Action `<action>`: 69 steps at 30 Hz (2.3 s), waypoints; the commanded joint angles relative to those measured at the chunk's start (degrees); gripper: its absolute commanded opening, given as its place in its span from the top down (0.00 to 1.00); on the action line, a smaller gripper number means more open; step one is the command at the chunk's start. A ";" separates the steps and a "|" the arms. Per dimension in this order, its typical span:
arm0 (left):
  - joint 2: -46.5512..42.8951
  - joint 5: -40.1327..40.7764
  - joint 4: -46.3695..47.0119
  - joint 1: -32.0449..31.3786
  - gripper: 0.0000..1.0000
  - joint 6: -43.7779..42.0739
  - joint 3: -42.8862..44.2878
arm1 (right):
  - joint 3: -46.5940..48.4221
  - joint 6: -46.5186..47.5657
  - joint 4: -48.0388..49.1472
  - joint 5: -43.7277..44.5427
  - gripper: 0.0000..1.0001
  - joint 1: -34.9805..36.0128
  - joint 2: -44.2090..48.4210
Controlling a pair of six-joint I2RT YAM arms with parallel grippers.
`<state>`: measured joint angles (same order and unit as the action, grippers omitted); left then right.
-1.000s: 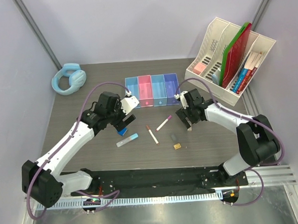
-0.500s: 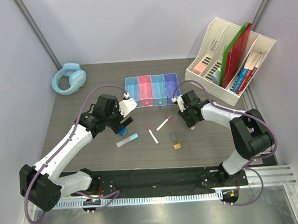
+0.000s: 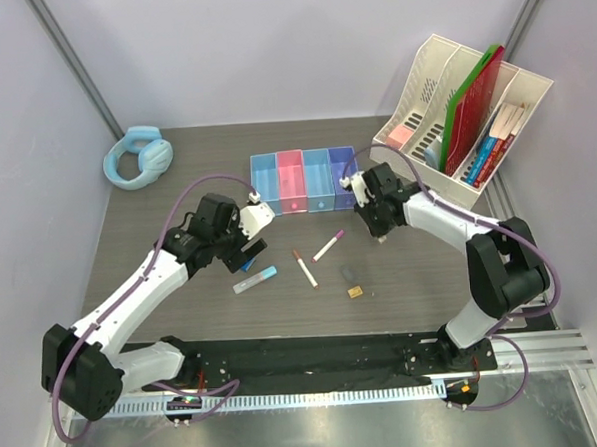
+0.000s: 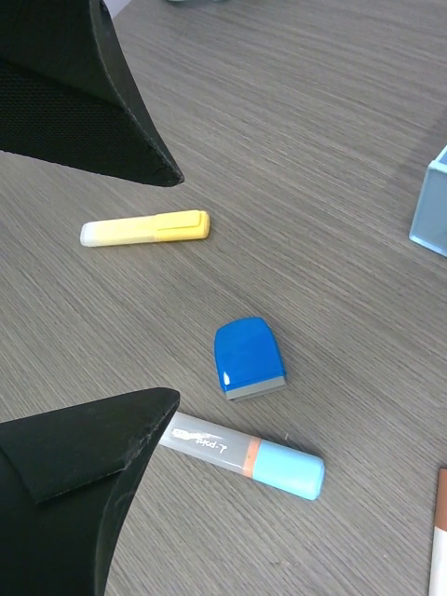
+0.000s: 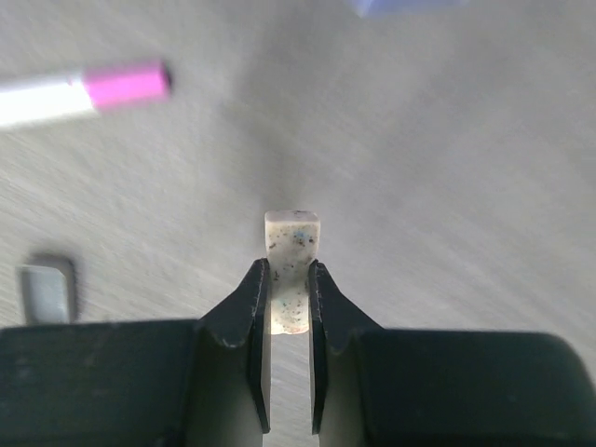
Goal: Sort the stationery into containers
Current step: Pick up the stationery from the center of the board, then place the stationery in the storage box, then pick up the stationery from the center of the board.
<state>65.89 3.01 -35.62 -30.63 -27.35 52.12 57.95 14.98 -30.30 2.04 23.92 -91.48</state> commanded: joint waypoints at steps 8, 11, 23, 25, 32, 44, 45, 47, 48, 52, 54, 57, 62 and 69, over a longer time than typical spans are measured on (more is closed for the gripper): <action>3.19 -0.02 4.15 -0.13 0.12 2.13 0.09 | 25.62 4.97 1.47 1.38 0.91 0.07 -9.14; 3.19 0.16 4.24 -0.13 0.12 2.39 -0.17 | 30.72 5.32 2.35 1.73 0.91 0.07 -14.85; 1.70 1.30 5.03 -0.13 0.12 1.69 -2.81 | 28.98 3.83 3.77 2.79 0.37 0.07 -8.92; 1.88 1.30 5.12 -0.13 0.12 1.69 -2.72 | 26.08 4.88 1.32 0.95 0.36 0.16 -5.30; 0.91 1.04 5.47 -0.13 0.12 2.13 -3.25 | 2.85 11.12 -4.33 -8.54 0.34 1.04 10.95; -1.02 4.37 1.43 -0.13 0.12 2.74 0.44 | -18.05 17.44 0.42 -18.82 0.16 10.17 27.84; -1.55 4.46 1.08 -0.13 0.12 2.66 0.79 | -18.23 18.41 0.25 -19.70 0.16 11.05 28.02; -2.08 5.08 0.11 -0.13 0.12 2.66 1.06 | -18.31 19.38 -0.89 -21.28 0.16 12.28 27.94; -2.25 5.34 -0.15 -0.13 0.12 2.48 1.14 | -18.40 19.73 -1.07 -21.73 0.16 13.42 27.59; -3.13 7.10 -0.77 -0.13 0.11 0.90 0.71 | -19.45 19.47 0.41 -20.77 0.18 16.58 23.90; -3.22 7.80 -0.86 -0.13 0.11 0.55 0.44 | -19.54 18.86 1.73 -19.28 0.19 18.69 21.01; -3.40 7.81 -1.21 -0.13 0.11 0.20 0.35 | -19.46 17.89 3.40 -16.91 0.20 20.37 18.02; -3.84 7.63 -1.21 -0.13 0.11 0.02 0.09 | -19.02 17.19 4.64 -15.23 0.22 22.48 15.20; -3.75 7.10 -0.68 -0.13 0.10 0.55 -0.44 | -19.72 16.92 6.92 -13.03 0.25 23.01 11.86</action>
<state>63.35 10.04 -36.71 -30.63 -26.39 50.87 38.35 32.62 -26.37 -13.06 46.46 -78.22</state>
